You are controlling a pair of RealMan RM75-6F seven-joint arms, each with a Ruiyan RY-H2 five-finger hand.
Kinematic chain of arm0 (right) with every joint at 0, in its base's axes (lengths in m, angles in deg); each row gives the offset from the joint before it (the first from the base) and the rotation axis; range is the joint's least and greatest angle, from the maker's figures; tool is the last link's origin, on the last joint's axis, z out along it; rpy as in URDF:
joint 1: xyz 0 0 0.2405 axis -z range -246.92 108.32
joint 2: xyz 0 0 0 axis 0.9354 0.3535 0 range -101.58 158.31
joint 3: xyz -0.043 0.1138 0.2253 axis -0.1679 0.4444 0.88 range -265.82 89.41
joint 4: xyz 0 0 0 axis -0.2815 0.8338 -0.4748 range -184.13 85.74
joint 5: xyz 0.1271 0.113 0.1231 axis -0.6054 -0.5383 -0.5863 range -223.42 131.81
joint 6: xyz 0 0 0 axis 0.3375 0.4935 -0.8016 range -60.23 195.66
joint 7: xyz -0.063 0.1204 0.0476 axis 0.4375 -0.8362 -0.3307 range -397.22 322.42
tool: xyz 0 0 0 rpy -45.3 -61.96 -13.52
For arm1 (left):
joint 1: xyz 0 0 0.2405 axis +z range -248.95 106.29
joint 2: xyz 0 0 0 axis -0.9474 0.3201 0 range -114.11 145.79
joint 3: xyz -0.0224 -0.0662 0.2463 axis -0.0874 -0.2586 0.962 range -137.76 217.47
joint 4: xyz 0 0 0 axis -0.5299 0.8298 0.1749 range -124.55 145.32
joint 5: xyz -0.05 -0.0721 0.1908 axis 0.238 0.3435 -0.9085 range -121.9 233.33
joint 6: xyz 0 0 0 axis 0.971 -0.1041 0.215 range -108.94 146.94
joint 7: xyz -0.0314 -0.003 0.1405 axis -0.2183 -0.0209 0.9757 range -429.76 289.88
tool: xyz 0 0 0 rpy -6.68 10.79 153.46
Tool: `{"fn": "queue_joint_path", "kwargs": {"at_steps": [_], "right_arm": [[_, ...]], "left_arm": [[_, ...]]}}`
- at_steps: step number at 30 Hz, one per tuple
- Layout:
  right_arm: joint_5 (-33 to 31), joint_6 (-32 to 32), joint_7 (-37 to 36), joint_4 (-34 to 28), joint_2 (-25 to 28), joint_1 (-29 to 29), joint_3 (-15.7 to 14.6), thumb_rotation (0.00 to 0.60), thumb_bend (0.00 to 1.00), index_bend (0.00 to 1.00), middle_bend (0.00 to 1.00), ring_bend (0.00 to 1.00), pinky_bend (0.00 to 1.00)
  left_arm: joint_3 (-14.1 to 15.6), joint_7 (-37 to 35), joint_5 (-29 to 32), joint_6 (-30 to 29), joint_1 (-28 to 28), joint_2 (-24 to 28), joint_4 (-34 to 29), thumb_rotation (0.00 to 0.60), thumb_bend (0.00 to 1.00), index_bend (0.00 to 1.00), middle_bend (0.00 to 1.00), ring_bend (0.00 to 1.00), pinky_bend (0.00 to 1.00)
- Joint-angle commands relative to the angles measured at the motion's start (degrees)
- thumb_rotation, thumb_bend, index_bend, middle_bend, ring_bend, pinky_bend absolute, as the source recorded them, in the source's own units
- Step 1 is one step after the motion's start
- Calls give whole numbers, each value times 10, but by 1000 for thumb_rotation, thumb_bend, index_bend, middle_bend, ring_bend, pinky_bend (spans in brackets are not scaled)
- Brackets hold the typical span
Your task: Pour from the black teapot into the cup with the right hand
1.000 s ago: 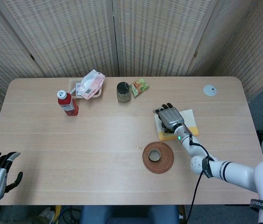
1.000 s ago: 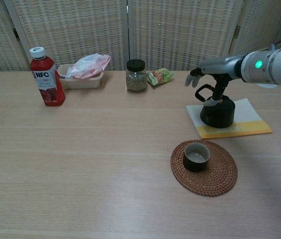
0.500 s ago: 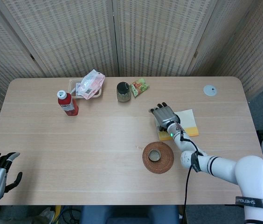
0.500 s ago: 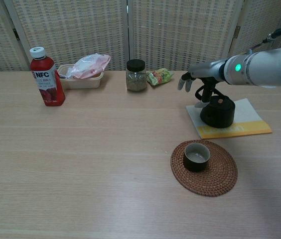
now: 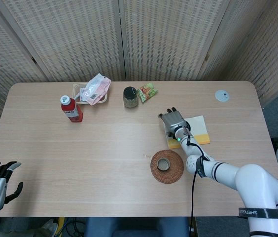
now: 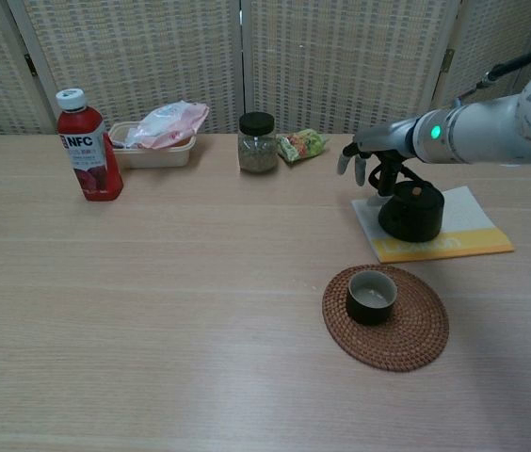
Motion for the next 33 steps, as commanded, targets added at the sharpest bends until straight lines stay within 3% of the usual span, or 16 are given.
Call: {"fn": "queue_joint_path", "kwargs": {"at_steps": [1, 13, 33], "right_arm": [[3, 4, -5, -2, 2, 1, 0, 600, 287, 176, 321, 59, 68], [17, 48, -3, -55, 36, 12, -10, 600, 286, 176, 393, 158, 68], [80, 143, 16, -234, 149, 58, -41, 600, 282, 176, 427, 241, 79]], "left_arm": [[0, -1, 0, -1, 1, 0, 1, 600, 367, 229, 198, 212, 90], [0, -3, -2, -1, 0, -2, 4, 600, 367, 239, 198, 212, 90], [0, -9, -8, -4, 0, -2, 6, 600, 367, 244, 198, 212, 90]]}}
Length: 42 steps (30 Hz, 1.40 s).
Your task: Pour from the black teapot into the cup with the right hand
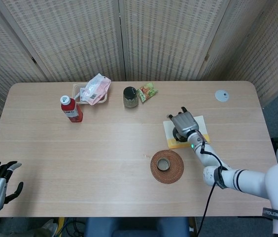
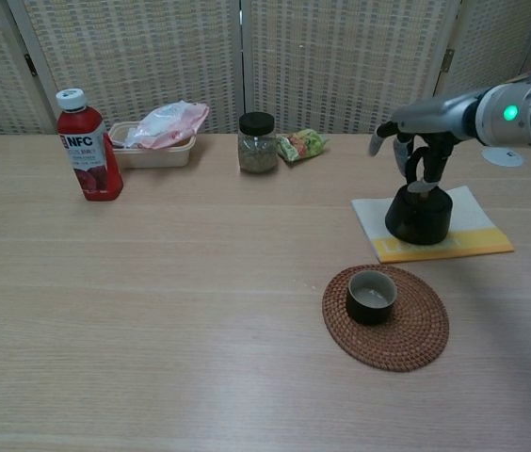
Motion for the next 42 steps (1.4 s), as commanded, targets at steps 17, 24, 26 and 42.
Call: {"fn": "queue_joint_path", "kwargs": {"at_steps": [17, 24, 26, 42], "right_arm": [[31, 61, 23, -75, 65, 49, -20, 600, 263, 176, 340, 232, 83], [3, 57, 42, -50, 66, 53, -20, 600, 251, 176, 322, 211, 83], [-5, 49, 43, -42, 64, 56, -23, 600, 251, 176, 323, 211, 83], [14, 8, 24, 7, 37, 83, -32, 600, 252, 176, 322, 211, 83]], "left_arm": [[3, -9, -5, -6, 3, -1, 3, 600, 367, 244, 198, 212, 90], [5, -14, -2, -7, 8, -3, 8, 600, 367, 244, 198, 212, 90], [6, -15, -2, -6, 8, -4, 10, 600, 367, 244, 198, 212, 90], [5, -13, -4, -3, 6, -6, 10, 600, 367, 244, 198, 212, 90]]}}
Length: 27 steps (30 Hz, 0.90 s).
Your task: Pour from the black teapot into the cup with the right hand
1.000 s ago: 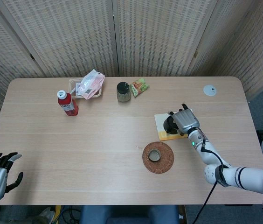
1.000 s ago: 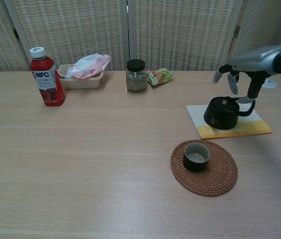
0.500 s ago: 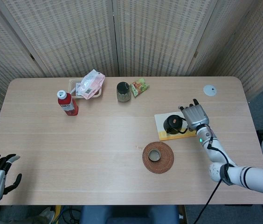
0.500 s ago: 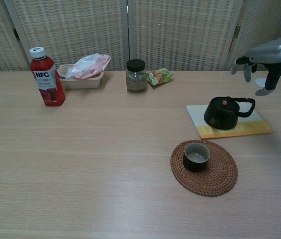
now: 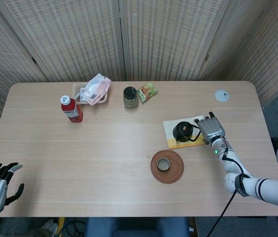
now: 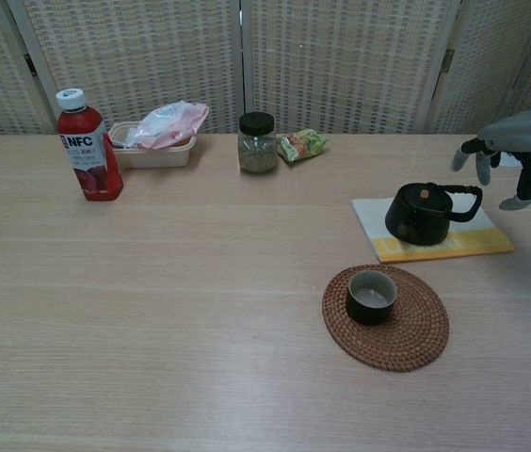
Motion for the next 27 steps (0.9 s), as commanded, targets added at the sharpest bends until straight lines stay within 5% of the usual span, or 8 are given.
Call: {"fn": "queue_joint_path", "kwargs": {"at_steps": [1, 27], "right_arm": [[5, -7, -3, 10, -7, 4, 0, 600, 252, 176, 322, 211, 83], [96, 5, -14, -67, 0, 31, -9, 600, 252, 176, 322, 211, 83]], "left_arm": [[0, 1, 1, 0, 1, 0, 0, 600, 367, 244, 198, 212, 90], [1, -7, -1, -5, 5, -1, 7, 600, 367, 244, 198, 212, 90]]}}
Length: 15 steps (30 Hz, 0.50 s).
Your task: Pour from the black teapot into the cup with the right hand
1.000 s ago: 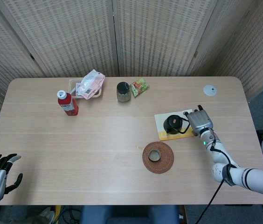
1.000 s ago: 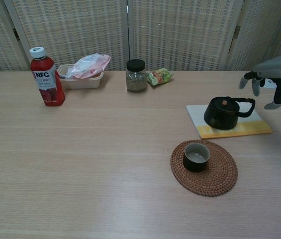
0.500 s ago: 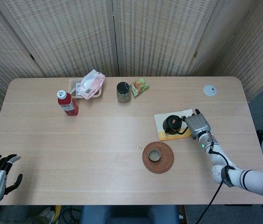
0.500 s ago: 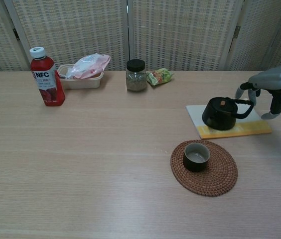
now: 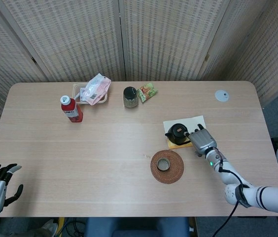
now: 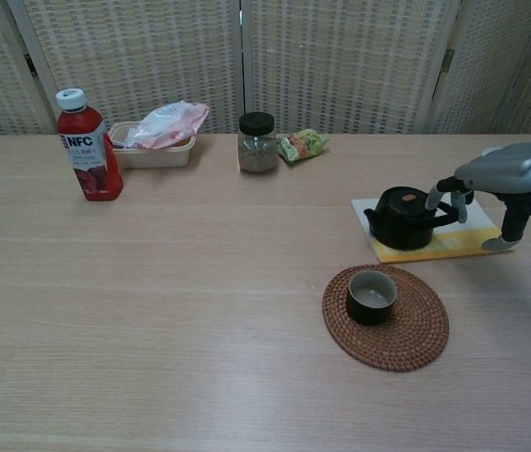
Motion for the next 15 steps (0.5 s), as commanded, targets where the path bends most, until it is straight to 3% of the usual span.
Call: {"fn": "queue_joint_path", "kwargs": {"at_steps": [1, 15], "right_arm": [[7, 7, 1, -9, 2, 3, 0, 600, 252, 176, 322, 211, 83], [34, 73, -4, -77, 49, 29, 17, 600, 322, 228, 320, 211, 83]], "left_arm": [[0, -1, -1, -1, 1, 1, 0, 600, 367, 244, 198, 212, 90], [1, -3, -6, -2, 0, 0, -1, 600, 367, 244, 198, 212, 90]]}}
